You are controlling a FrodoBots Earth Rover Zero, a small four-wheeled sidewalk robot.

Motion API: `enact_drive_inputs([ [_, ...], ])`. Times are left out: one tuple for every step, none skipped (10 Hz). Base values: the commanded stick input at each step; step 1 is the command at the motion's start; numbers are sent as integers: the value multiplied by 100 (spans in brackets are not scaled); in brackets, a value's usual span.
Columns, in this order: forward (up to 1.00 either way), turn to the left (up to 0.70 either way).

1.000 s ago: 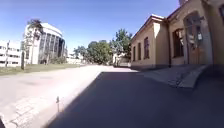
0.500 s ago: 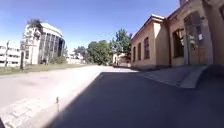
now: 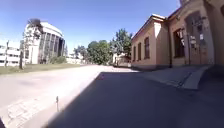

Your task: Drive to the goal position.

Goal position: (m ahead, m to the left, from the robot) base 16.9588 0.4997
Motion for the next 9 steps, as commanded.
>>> enact_drive_inputs([
  [15,0],
  [14,0],
  [15,0],
  [15,0],
  [14,0],
  [14,0],
  [15,0],
  [15,0],
  [15,0],
])
